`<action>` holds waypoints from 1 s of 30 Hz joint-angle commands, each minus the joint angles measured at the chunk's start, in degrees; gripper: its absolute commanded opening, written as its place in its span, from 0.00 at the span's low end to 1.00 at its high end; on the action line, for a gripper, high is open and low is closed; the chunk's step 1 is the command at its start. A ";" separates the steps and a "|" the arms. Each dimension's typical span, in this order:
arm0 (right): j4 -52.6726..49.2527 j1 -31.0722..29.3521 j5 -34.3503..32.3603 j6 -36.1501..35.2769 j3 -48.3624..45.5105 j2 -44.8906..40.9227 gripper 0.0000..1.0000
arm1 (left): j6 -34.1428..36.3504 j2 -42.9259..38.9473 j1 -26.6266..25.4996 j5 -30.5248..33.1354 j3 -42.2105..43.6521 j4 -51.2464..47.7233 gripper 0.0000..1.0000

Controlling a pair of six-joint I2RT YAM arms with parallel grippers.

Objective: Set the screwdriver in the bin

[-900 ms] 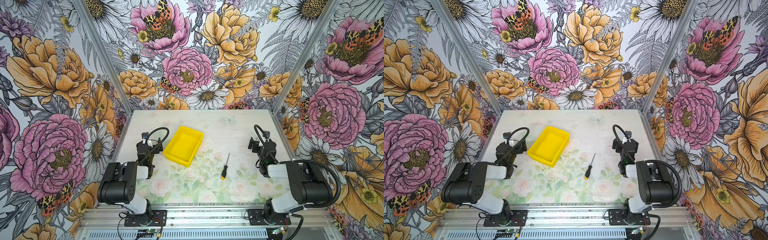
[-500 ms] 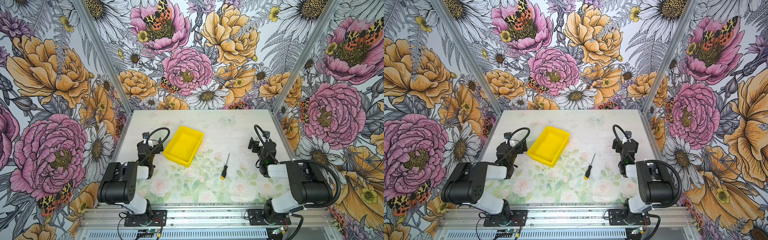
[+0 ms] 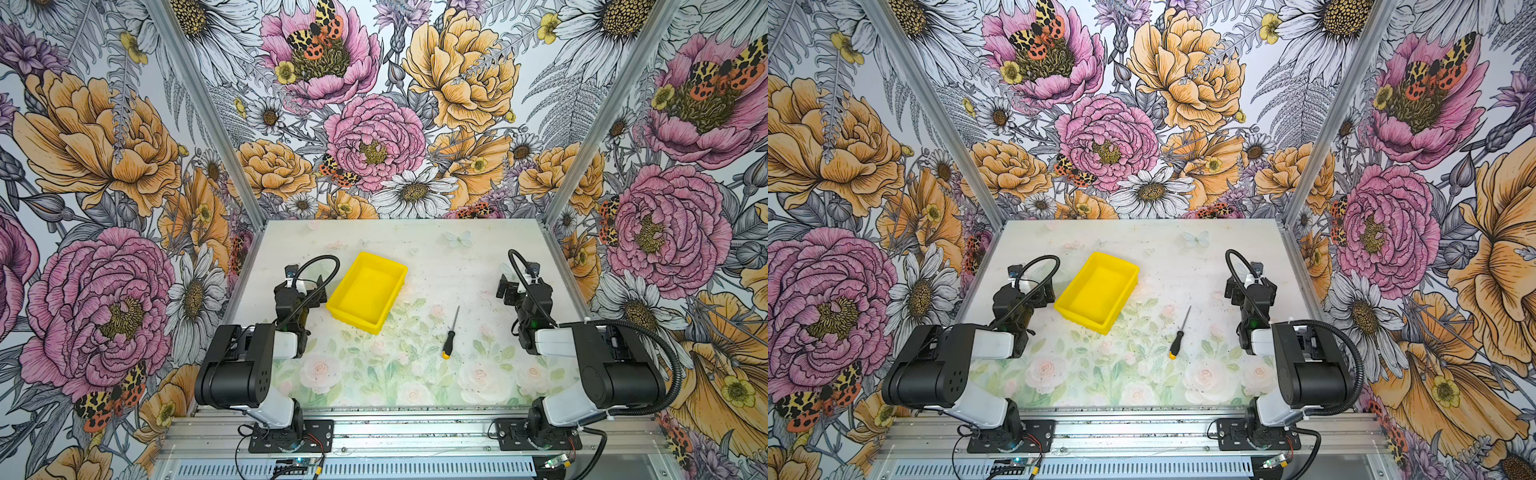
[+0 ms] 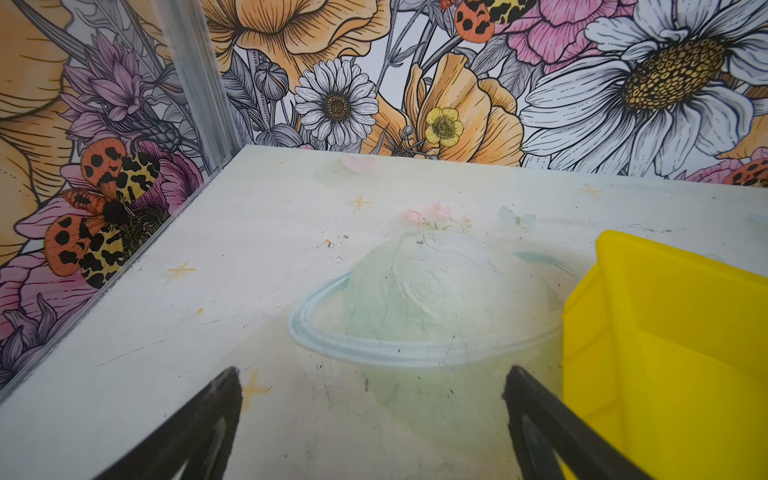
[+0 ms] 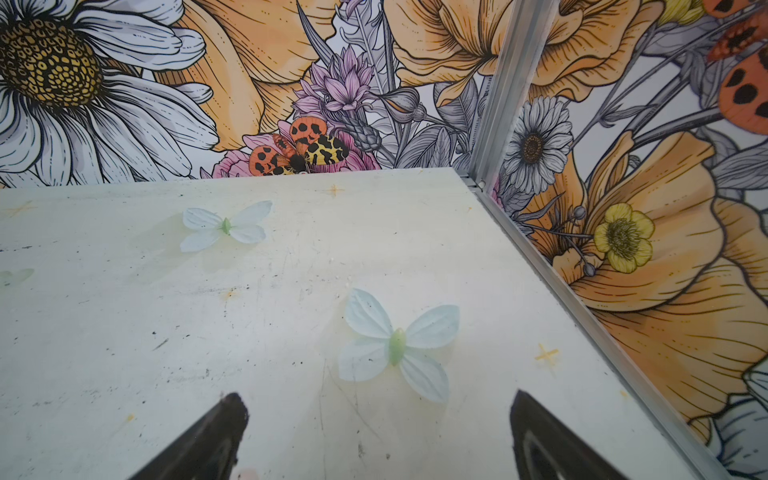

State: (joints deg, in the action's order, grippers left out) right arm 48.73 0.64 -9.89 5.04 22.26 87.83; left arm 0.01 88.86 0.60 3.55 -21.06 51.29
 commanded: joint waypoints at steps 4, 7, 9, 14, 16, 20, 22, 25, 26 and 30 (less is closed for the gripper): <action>1.29 -0.33 -0.74 0.49 0.02 0.23 1.00 | 0.43 -0.18 0.36 -0.33 -1.00 1.23 0.99; 1.44 -0.37 -0.75 0.50 -0.05 0.14 1.00 | -0.01 -0.18 0.79 -0.75 -0.92 1.36 0.99; 1.56 -0.42 -0.79 0.50 -0.21 -0.01 0.99 | -0.01 -0.18 0.74 -0.67 -0.91 1.48 0.99; -3.69 -0.95 -1.15 -0.09 1.67 -2.45 0.99 | -1.19 -1.83 1.37 0.80 -1.68 -1.43 0.99; -7.59 -1.84 -2.63 -0.58 2.80 -4.34 1.00 | -1.88 -3.80 1.94 0.41 -2.79 -5.30 0.99; -20.98 -3.09 -6.38 2.30 6.86 -9.61 0.99 | -2.41 -7.74 2.21 0.13 -3.65 -10.69 0.99; -32.59 -3.76 -8.16 5.51 11.17 -11.40 1.00 | -3.01 -10.10 2.40 0.85 -3.73 -14.47 0.99; -46.96 -5.30 -8.56 10.42 17.67 -12.29 0.99 | -4.11 -13.18 2.39 2.12 -2.71 -18.26 0.99; -50.32 -5.88 -9.16 11.95 19.11 -12.26 1.00 | -4.38 -14.09 2.44 2.52 -2.66 -20.12 0.99; -60.07 -8.36 -8.46 18.75 23.23 -12.98 1.00 | -3.56 -16.73 2.43 2.63 -4.46 -30.52 0.99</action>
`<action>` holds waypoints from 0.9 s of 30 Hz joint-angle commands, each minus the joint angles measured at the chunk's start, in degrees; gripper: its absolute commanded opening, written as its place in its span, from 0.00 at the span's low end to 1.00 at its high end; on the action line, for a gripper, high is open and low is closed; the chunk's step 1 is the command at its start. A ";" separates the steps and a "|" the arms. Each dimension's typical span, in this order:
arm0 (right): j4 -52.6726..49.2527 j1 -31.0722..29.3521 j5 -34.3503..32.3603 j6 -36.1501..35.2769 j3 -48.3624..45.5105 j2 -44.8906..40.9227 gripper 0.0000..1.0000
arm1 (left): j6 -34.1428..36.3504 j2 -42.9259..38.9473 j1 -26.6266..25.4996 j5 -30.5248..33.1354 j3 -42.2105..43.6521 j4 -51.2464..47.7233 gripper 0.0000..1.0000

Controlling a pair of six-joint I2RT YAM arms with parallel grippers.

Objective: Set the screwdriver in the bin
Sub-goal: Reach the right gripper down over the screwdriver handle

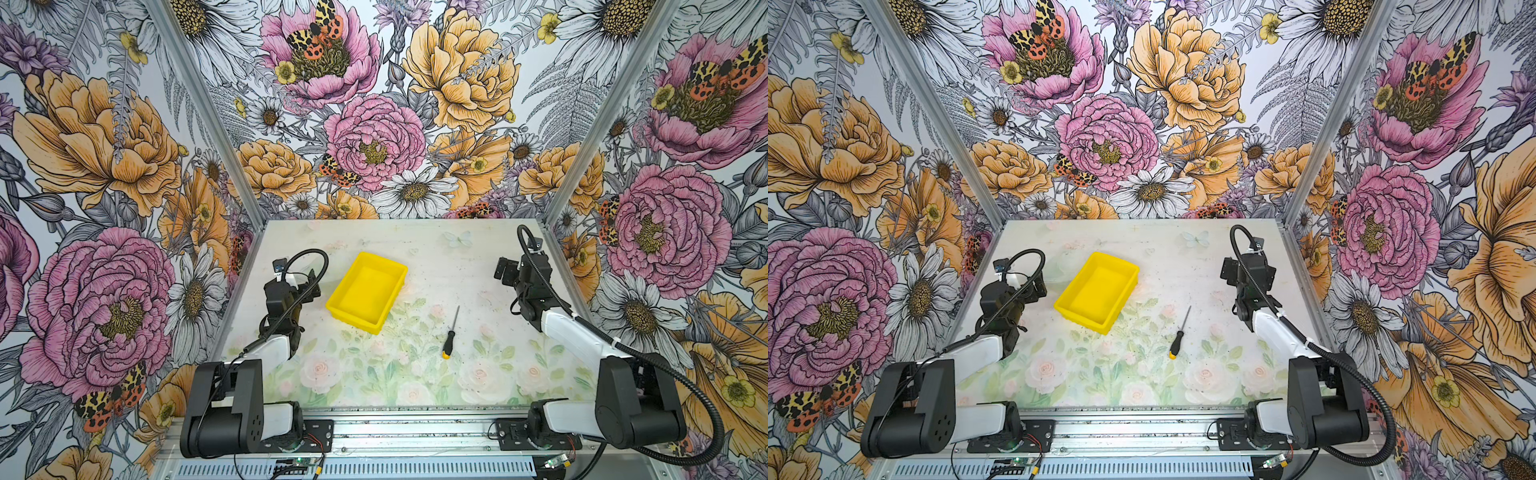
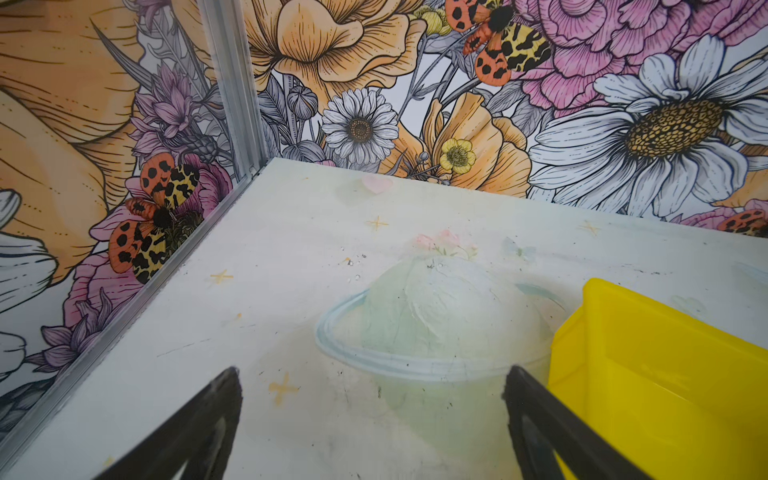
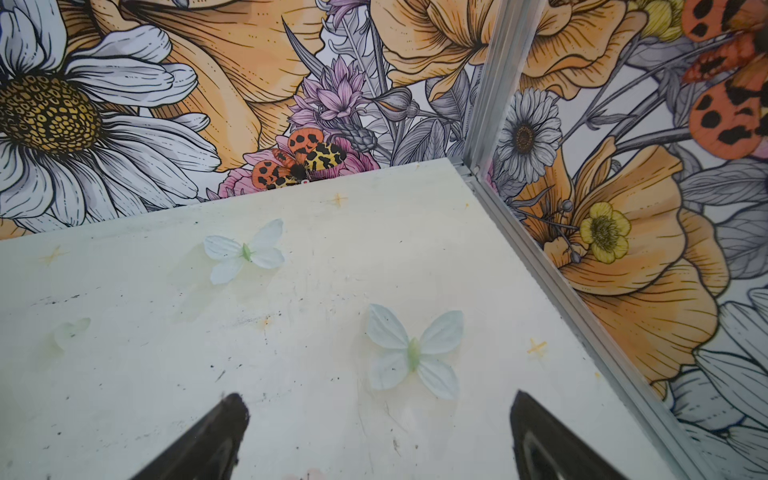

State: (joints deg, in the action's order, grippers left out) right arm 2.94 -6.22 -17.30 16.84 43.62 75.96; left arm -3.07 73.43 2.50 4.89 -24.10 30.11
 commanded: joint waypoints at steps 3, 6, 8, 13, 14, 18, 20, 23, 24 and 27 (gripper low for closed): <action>-21.15 -3.71 -0.49 12.40 4.08 -1.99 0.99 | -0.28 -1.81 -0.08 1.36 -4.23 -16.21 0.99; -27.13 -5.13 1.92 18.31 5.80 -1.80 0.99 | -0.27 -1.86 -0.55 -1.01 -6.29 -19.41 0.99; -29.60 -5.60 5.64 21.61 6.19 -1.16 0.99 | -0.82 -2.02 -0.79 -1.86 -7.32 -21.14 0.99; -34.28 -7.75 13.60 30.88 5.92 1.39 0.99 | -3.21 -3.22 -0.83 -4.77 -9.57 -25.92 0.99; -34.64 -8.50 14.56 32.09 5.79 1.80 0.99 | -3.69 -3.44 -0.83 -5.25 -9.94 -26.78 0.99; -35.76 -13.11 16.65 36.73 5.42 3.07 0.99 | -6.71 -4.06 -0.83 -8.06 -11.44 -30.06 0.99; -36.23 -15.15 17.92 38.07 5.60 3.98 0.99 | -8.10 -4.34 -0.90 -9.59 -12.00 -31.32 0.98; -37.94 -17.99 20.88 37.86 6.17 5.58 0.99 | -9.34 -5.01 -1.47 -11.56 -12.44 -32.39 0.99; -38.50 -18.36 21.40 37.39 6.55 5.81 0.99 | -9.33 -5.14 -1.76 -11.60 -12.46 -32.57 0.99; -40.13 -19.18 21.98 35.54 7.41 6.25 0.99 | -8.83 -5.59 -2.80 -11.05 -12.20 -32.91 0.99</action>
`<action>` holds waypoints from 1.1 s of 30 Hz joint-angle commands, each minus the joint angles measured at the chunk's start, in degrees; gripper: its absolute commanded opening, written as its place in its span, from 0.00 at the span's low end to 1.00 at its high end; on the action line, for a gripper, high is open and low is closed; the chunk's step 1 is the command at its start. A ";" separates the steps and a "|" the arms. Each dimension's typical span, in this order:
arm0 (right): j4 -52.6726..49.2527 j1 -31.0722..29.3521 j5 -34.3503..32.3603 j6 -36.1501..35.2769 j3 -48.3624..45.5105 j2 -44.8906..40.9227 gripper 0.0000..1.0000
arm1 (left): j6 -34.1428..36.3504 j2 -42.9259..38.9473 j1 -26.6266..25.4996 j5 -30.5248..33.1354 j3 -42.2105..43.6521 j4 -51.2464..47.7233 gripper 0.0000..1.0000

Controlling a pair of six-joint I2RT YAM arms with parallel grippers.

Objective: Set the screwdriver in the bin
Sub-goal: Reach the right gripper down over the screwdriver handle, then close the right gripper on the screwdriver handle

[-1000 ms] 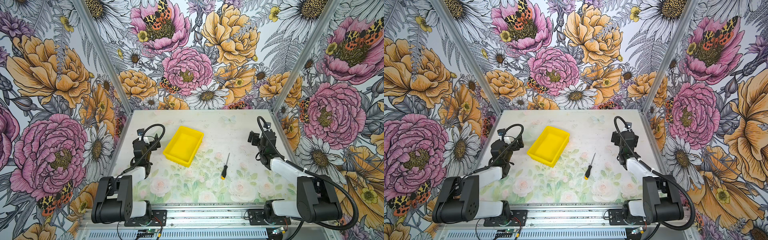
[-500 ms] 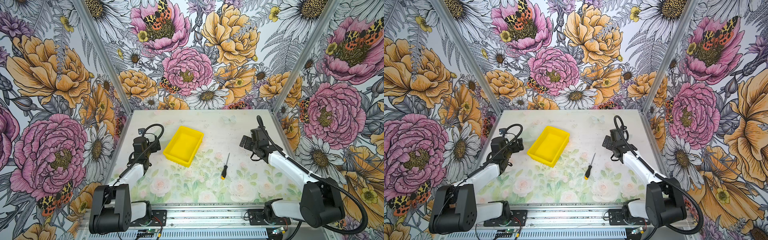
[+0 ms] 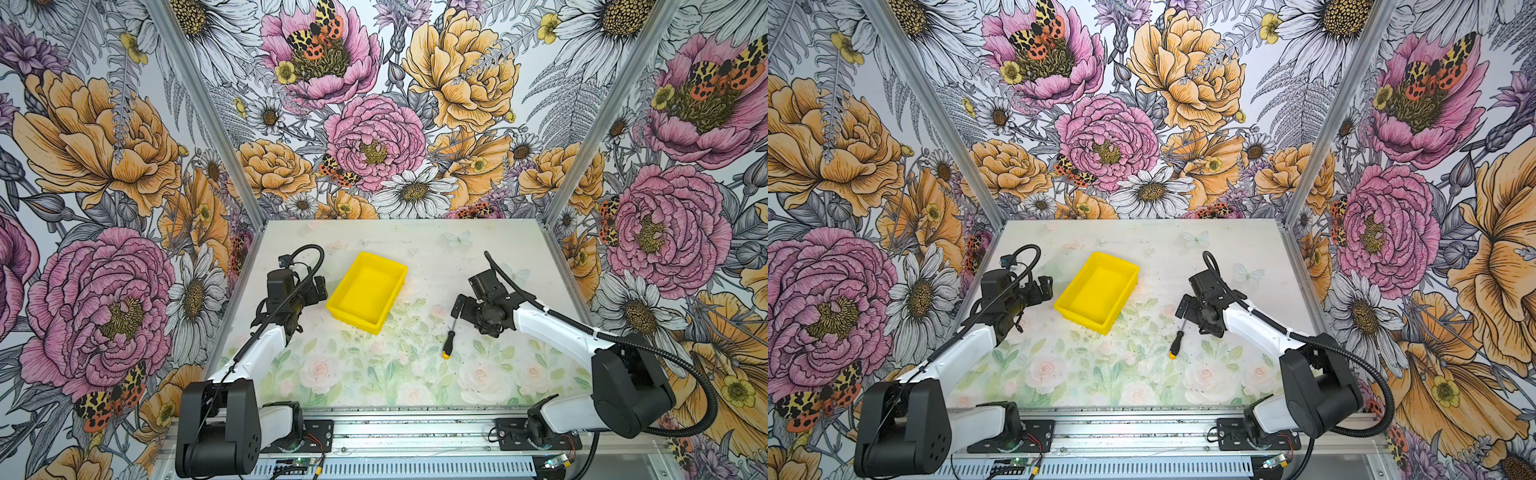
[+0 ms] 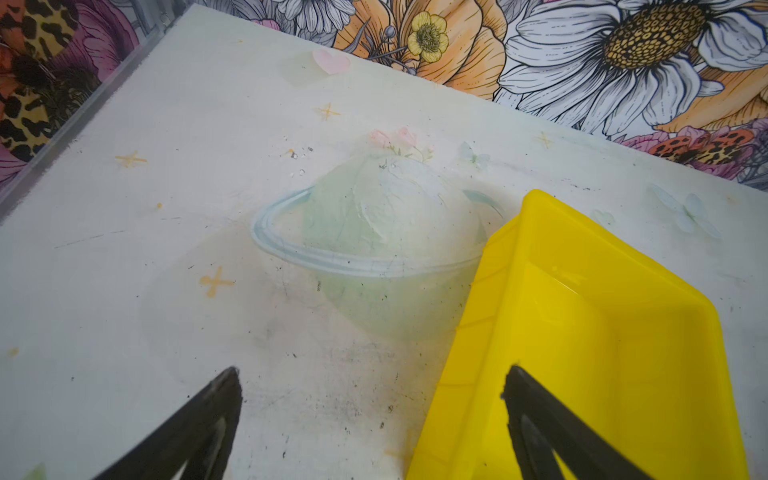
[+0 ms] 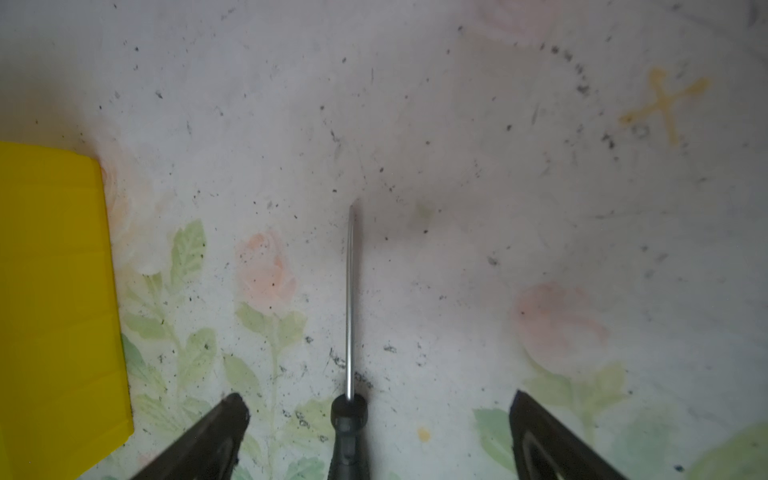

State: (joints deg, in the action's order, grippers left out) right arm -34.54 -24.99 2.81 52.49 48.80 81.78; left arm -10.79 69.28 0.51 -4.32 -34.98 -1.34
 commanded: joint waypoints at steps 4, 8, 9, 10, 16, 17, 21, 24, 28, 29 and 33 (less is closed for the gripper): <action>-2.97 -2.67 2.04 -0.04 2.17 2.62 0.99 | -1.15 -1.88 -1.44 -0.69 -1.47 -2.28 0.99; -3.25 -5.53 1.67 -1.10 3.14 5.40 0.98 | -0.87 -2.54 -2.17 -1.00 -1.76 -2.78 0.99; -3.25 -6.17 1.74 -1.23 3.37 6.26 0.98 | -0.75 -2.59 -2.43 -0.91 -1.73 -2.87 0.99; -3.25 -6.68 1.97 -1.38 3.56 7.09 0.98 | -0.68 -2.48 -2.65 -0.72 -1.76 -3.08 0.99; -3.26 -9.51 2.73 -2.69 4.82 10.55 0.93 | -0.37 -3.16 -3.31 -0.77 -1.80 -3.93 0.99; -3.31 -9.77 2.81 -2.86 4.89 10.71 0.91 | -0.25 -3.25 -3.40 -0.73 -1.84 -4.13 0.99; -3.42 -10.33 2.92 -3.27 4.74 11.29 0.84 | -0.16 -3.62 -3.42 -0.34 -1.37 -4.05 0.99; -3.47 -10.67 2.77 -3.52 4.62 11.78 0.78 | -0.45 -3.98 -3.46 -0.34 -0.63 -3.55 0.99; -3.51 -10.88 2.32 -3.98 4.38 12.41 0.71 | -0.40 -4.43 -3.50 -0.71 0.00 -2.97 0.99; -3.49 -11.00 2.33 -4.10 4.47 12.59 0.70 | -0.31 -4.47 -3.50 -0.77 0.00 -2.98 0.99; -3.47 -11.34 2.26 -4.63 4.51 13.49 0.63 | 0.17 -4.71 -3.49 -0.97 0.09 -2.93 0.99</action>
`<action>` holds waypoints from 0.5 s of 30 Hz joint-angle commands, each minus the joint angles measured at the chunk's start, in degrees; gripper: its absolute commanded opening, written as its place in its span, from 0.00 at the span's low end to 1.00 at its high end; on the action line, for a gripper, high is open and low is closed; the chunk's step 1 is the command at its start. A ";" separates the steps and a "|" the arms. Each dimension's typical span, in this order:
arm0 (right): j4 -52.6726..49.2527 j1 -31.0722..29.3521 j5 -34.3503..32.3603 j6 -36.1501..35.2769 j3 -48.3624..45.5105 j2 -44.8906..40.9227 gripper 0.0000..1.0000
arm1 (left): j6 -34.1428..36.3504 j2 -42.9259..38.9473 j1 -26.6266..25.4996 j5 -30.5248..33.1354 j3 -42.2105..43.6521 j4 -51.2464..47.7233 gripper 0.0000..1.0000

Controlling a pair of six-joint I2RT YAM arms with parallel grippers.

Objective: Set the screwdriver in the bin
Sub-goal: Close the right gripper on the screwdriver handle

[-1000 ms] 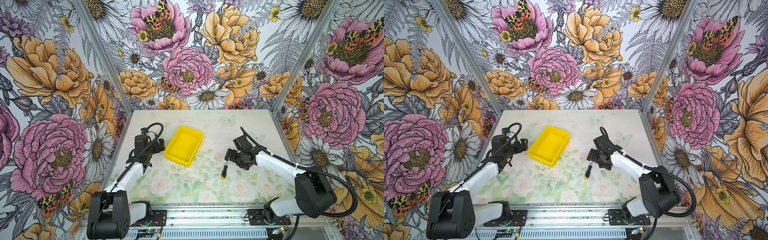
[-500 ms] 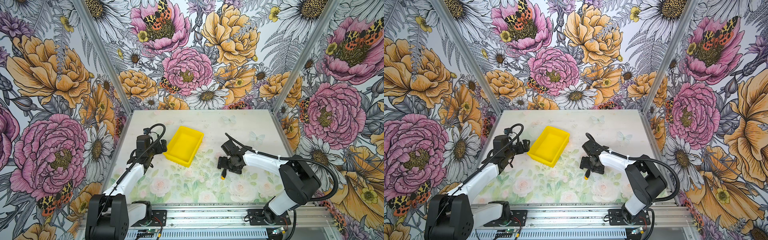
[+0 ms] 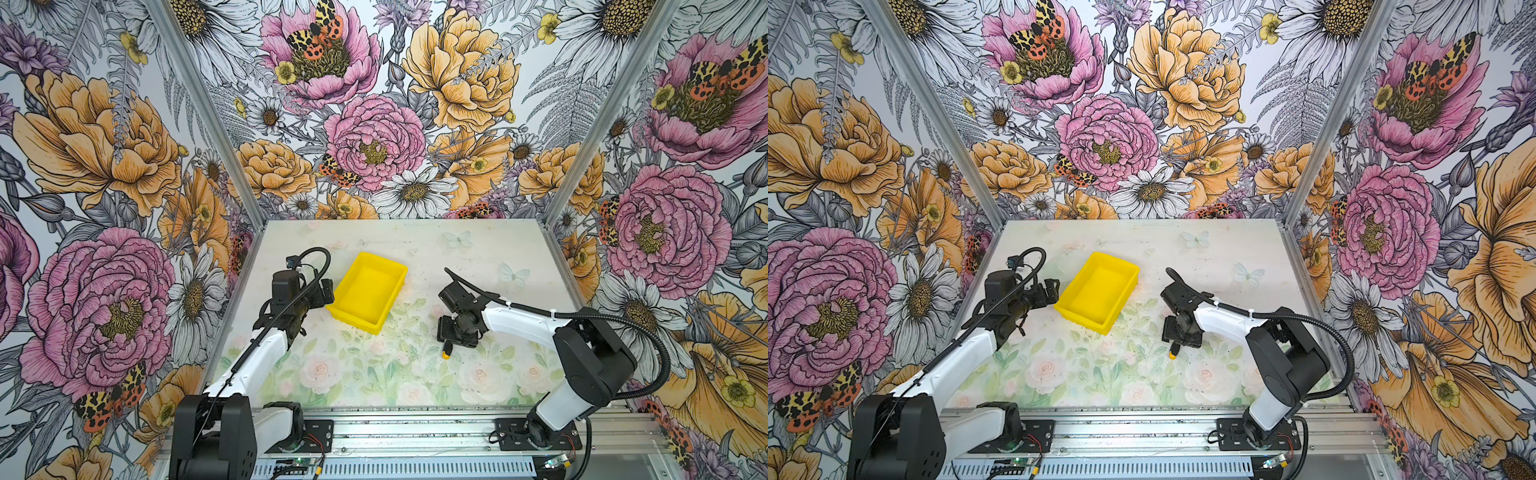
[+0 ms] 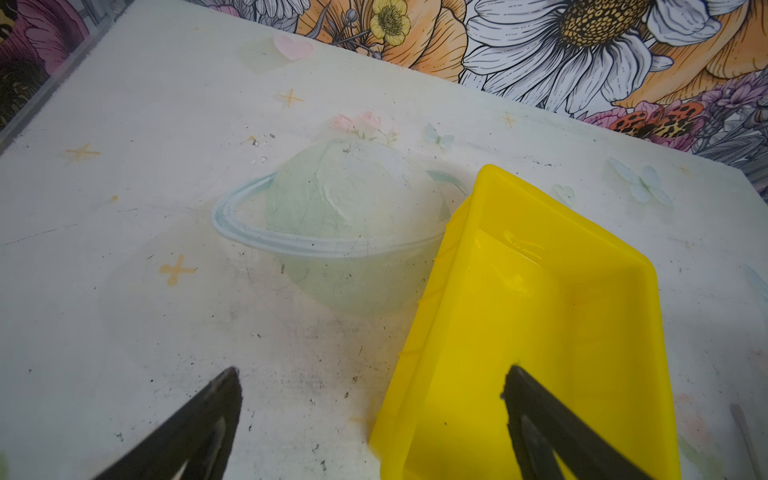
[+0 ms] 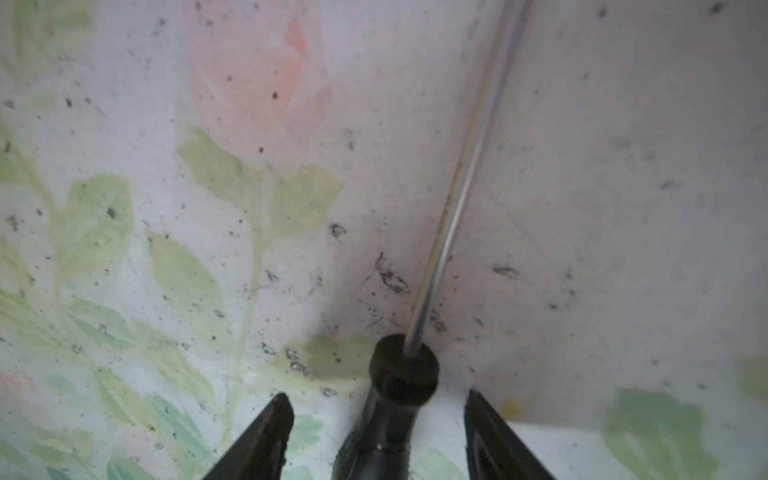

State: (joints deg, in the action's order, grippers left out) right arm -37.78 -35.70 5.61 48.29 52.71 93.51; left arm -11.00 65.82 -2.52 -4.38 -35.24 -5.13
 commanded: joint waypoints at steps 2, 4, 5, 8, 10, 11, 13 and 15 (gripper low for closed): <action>-0.24 -0.78 -0.67 -0.54 0.47 2.05 0.59 | 0.51 -1.38 -0.46 -0.82 0.44 1.00 0.99; -0.27 -0.98 -0.80 -0.74 0.37 2.01 0.52 | 0.56 -1.40 -0.46 -0.80 0.61 1.20 0.99; -0.33 -0.97 -1.00 -0.67 0.28 1.97 0.49 | 0.46 -1.48 -0.42 -0.74 0.62 1.29 0.99; -0.53 -1.08 -1.43 -0.66 0.25 1.69 0.35 | 0.30 -1.44 -0.44 -0.66 0.86 1.56 0.99; -0.78 -1.17 -1.78 -0.73 0.34 1.42 0.25 | 0.14 -1.41 -0.35 -0.63 1.04 1.87 0.99; -0.88 -1.21 -1.93 -0.70 0.44 1.36 0.21 | 0.10 -1.40 -0.37 -0.64 1.05 1.96 0.99; -1.03 -1.23 -2.21 -0.69 0.46 1.11 0.15 | -0.06 -1.39 -0.33 -0.63 1.14 2.21 0.99; -0.98 -1.28 -2.19 -0.83 0.51 1.03 0.09 | -0.05 -1.37 -0.37 -0.63 1.19 2.33 0.99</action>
State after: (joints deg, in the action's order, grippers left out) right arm -37.67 -36.47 4.73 47.51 53.10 94.21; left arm -11.03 65.34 -2.52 -4.38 -34.94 -4.45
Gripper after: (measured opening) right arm 0.196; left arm 0.986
